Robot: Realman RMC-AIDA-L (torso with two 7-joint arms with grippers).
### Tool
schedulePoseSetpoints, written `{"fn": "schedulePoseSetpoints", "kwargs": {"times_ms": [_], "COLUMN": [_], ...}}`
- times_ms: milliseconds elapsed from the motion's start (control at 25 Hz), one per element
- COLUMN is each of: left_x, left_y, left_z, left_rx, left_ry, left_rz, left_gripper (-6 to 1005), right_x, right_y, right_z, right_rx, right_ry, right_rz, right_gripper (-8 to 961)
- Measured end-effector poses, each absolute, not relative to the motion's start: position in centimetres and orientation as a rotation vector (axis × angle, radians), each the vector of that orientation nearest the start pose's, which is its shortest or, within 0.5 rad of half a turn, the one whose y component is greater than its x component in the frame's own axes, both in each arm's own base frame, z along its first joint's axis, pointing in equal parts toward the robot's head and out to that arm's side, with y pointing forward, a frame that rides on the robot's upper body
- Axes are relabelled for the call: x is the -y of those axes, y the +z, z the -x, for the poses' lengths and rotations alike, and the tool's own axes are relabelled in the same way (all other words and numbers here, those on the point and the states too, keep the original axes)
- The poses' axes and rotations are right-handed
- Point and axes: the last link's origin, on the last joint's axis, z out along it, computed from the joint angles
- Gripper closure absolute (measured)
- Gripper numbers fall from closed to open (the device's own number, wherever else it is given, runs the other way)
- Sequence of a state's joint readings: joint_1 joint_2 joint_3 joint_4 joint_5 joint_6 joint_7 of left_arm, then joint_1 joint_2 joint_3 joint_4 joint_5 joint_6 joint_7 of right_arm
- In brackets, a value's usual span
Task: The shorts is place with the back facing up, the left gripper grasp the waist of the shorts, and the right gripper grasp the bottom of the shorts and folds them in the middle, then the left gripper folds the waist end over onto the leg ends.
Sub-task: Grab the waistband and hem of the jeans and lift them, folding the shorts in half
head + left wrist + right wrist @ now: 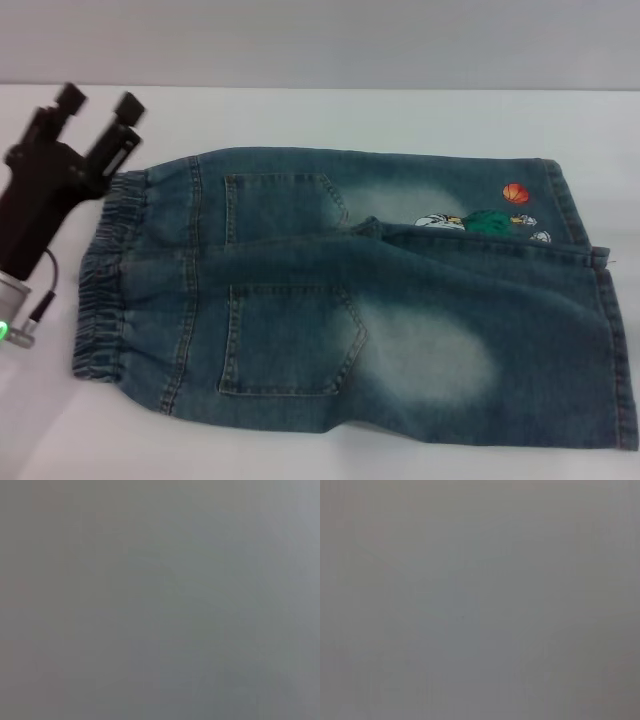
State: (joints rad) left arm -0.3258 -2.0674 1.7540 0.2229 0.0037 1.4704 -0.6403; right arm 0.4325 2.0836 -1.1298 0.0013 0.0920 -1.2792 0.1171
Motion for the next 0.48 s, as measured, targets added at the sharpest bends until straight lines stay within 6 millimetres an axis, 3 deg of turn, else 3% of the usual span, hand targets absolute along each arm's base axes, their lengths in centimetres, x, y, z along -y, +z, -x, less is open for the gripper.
{"fn": "schedulePoseSetpoints", "kwargs": {"times_ms": [480], "left_x": [-29.89], "left_y": [0.83], "left_z": [29.8], "left_rx": [0.555], "left_ry": [-1.223], "left_rz": [1.683], "left_gripper": [187], "right_x": [-30.7], "right_y": [6.12], "right_z": [-38.64], "right_rx": [-0.503], "right_ry": [0.52], "right_rz": [1.186], "right_gripper": [382]}}
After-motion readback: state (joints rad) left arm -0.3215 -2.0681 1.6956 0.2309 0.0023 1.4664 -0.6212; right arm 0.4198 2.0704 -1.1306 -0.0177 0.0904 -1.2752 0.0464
